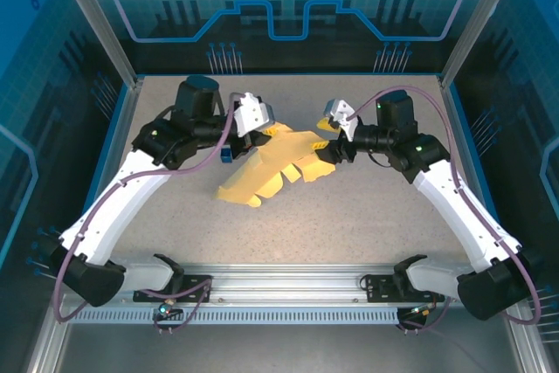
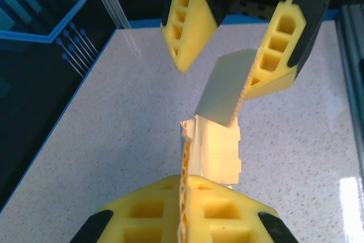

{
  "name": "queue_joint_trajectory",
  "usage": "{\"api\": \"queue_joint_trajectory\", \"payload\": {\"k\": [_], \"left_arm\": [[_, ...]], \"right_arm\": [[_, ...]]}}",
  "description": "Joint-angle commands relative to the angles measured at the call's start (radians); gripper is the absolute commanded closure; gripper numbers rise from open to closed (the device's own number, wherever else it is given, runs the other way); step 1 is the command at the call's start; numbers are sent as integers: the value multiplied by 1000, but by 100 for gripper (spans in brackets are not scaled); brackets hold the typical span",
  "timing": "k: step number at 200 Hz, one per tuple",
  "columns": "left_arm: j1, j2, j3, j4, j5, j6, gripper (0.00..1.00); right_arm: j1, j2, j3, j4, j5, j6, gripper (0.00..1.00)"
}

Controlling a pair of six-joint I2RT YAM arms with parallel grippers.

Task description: Fold the paper box

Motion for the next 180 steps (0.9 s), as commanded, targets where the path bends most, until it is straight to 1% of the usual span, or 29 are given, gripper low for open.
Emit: {"api": "queue_joint_trajectory", "payload": {"k": [1, 24, 41, 53, 78, 86, 96, 124, 135, 161, 180], "left_arm": [[19, -43, -25, 9, 115, -50, 100], [37, -59, -40, 36, 158, -76, 100], [48, -62, -49, 53, 169, -90, 100], [55, -61, -52, 57, 171, -95, 100], [65, -55, -58, 68, 179, -113, 100], [67, -55, -63, 76, 184, -122, 100], [70, -53, -69, 90, 189, -130, 100], [72, -50, -81, 107, 209, -144, 100], [74, -50, -84, 110, 210, -146, 100], [75, -51, -93, 120, 210, -153, 100], [77, -50, -105, 129, 203, -158, 100]], "right_arm": [[-22, 0, -1, 41, -73, -44, 40], [-36, 4, -4, 58, -106, -44, 41], [-39, 4, -11, 60, -131, -39, 44], [-44, -4, -22, 64, -145, -35, 48], [-53, -29, -57, 88, -176, -17, 65], [-53, -31, -65, 95, -181, -11, 69], [-54, -30, -70, 98, -182, -7, 71], [-55, -9, -78, 113, -181, 1, 70], [-55, -2, -75, 117, -185, 1, 71], [-55, 10, -65, 117, -197, 4, 81], [-56, 5, -67, 112, -193, 5, 90]]}}
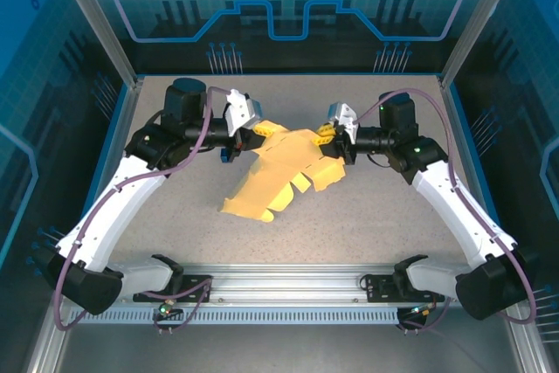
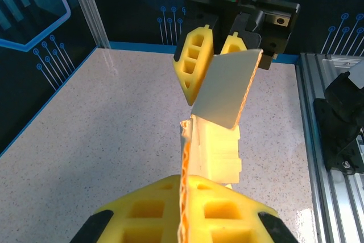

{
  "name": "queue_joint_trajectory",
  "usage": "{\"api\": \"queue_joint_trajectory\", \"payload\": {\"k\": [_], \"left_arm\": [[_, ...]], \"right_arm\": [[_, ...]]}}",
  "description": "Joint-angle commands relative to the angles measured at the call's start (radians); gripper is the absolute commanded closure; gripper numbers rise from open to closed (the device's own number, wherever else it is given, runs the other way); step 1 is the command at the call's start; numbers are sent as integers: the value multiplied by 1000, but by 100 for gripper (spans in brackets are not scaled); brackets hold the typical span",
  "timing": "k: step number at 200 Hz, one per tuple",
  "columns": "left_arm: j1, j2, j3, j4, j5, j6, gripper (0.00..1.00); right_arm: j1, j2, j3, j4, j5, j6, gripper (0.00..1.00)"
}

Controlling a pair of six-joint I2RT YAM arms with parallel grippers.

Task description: Fold the paper box

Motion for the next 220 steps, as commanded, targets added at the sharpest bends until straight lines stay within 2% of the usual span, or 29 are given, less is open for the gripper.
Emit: {"api": "queue_joint_trajectory", "payload": {"k": [1, 23, 65, 79, 98, 116, 155, 178, 199, 220], "left_arm": [[11, -9, -25, 40, 35, -21, 100], [16, -9, -50, 58, 20, -36, 98], [17, -37, -141, 106, 10, -56, 70], [17, -35, -146, 89, 6, -49, 64], [17, -29, -143, 75, 10, -49, 63], [17, -17, -132, 71, 27, -63, 70], [18, 11, -98, 54, 60, -99, 100], [26, -5, -99, 59, 71, -141, 100], [58, -25, -109, 83, 126, -182, 100], [90, -44, -131, 125, 185, -229, 100]], "right_arm": [[-14, 0, 4, 15, -27, 13, 91], [-14, -14, 1, -2, -19, 24, 100], [-12, -47, -22, -34, -40, 40, 100], [-12, -56, -25, -43, -48, 39, 100], [-12, -61, -19, -60, -59, 28, 100], [-12, -56, -10, -74, -69, 16, 100], [-13, -26, 27, -96, -89, 12, 98], [-27, -32, 19, -73, -104, 17, 88], [-58, -38, 9, -46, -150, 30, 78], [-80, -42, -8, -3, -197, 50, 75]]}}
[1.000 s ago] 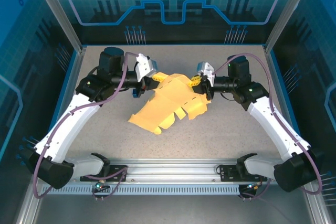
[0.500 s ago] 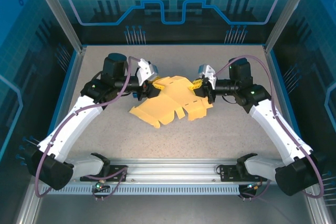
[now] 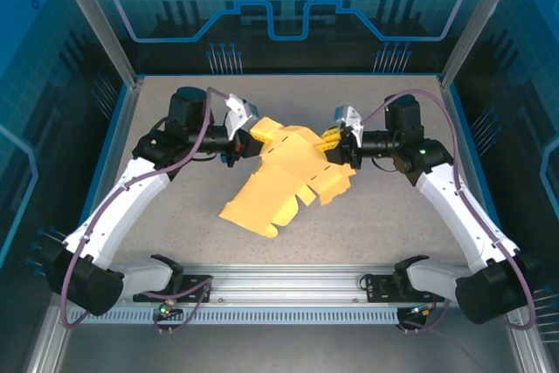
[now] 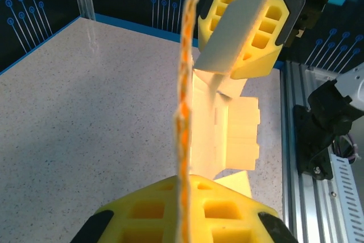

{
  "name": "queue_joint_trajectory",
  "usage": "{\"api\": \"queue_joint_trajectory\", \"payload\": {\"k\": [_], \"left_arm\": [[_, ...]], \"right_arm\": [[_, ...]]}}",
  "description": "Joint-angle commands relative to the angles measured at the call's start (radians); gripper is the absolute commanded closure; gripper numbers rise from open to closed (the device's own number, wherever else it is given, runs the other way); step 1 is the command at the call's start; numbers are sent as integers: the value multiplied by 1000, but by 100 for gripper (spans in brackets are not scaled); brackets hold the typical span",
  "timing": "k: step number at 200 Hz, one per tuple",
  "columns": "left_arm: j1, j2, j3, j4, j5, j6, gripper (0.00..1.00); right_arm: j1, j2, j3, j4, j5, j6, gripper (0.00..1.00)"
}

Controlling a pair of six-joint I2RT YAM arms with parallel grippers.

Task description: Fold the paper box

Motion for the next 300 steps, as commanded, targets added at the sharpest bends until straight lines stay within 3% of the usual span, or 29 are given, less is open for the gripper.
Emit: {"api": "queue_joint_trajectory", "payload": {"k": [1, 85, 167, 194, 225, 252, 300], "left_arm": [[37, -39, -1, 51, 104, -77, 100], [55, -46, -24, 93, 149, -116, 100], [54, -34, -37, 108, 111, -145, 100], [54, -32, -72, 182, 77, -229, 77], [55, -38, -133, 267, 40, -279, 60], [54, -32, -162, 306, 32, -290, 53], [49, 7, -145, 370, 53, -372, 54]], "right_arm": [[-31, -15, 4, 58, -100, 23, 75], [-42, -10, -2, 92, -87, 33, 82], [-39, -26, -1, 93, -14, 59, 98], [-30, -40, -24, 103, 24, 93, 100], [-22, -44, -32, 77, 32, 108, 100], [-10, -68, -50, 74, 38, 131, 100], [-3, -97, -57, 61, 42, 160, 100]]}}
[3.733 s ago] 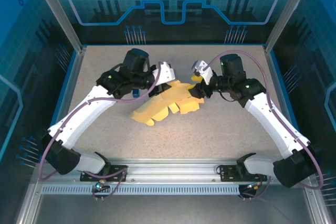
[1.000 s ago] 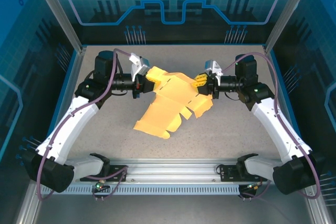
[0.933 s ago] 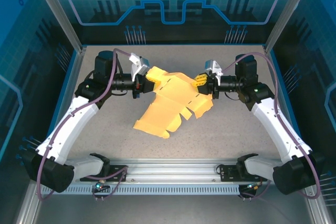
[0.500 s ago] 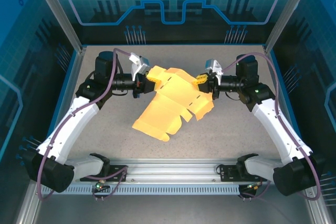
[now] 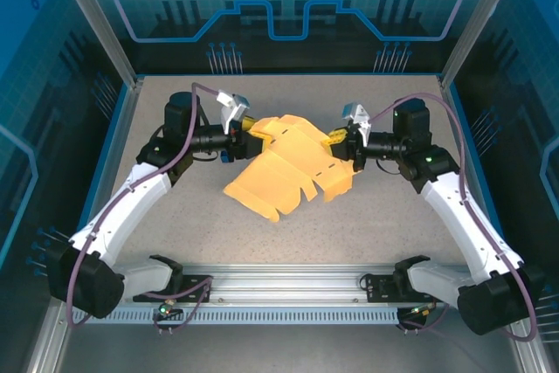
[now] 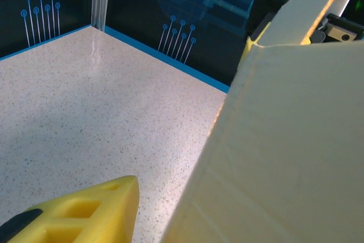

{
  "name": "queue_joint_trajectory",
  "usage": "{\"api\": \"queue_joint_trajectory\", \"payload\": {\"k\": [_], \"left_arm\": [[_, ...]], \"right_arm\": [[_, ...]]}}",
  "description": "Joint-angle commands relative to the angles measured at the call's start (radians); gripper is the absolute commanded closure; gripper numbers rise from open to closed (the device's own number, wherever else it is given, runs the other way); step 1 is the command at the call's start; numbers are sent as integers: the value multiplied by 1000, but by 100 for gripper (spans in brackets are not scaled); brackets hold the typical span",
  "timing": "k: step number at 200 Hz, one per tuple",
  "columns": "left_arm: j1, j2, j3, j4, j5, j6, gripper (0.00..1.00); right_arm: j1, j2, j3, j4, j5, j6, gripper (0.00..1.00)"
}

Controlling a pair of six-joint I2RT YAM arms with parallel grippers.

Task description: Fold the paper box

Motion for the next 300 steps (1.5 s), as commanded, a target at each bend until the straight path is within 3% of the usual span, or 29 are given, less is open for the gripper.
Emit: {"api": "queue_joint_trajectory", "payload": {"k": [1, 49, 119, 150, 249, 300], "left_arm": [[3, 20, 8, 53, 12, -52, 54], [-15, 36, 11, 51, 14, -60, 62], [-47, 12, 28, 52, -35, -135, 89], [-47, 5, 44, 23, -79, -190, 100], [-41, 49, 139, -190, -174, -218, 100], [-35, 73, 181, -222, -168, -267, 100]], "right_arm": [[16, -29, -4, -8, 4, 32, 100], [24, -49, 21, -59, 27, 47, 100], [44, -58, 33, -93, 87, 34, 100], [66, -55, 33, -88, 169, 10, 100], [157, -48, 0, 8, 489, -49, 100], [224, -20, -22, 65, 644, -99, 100]]}}
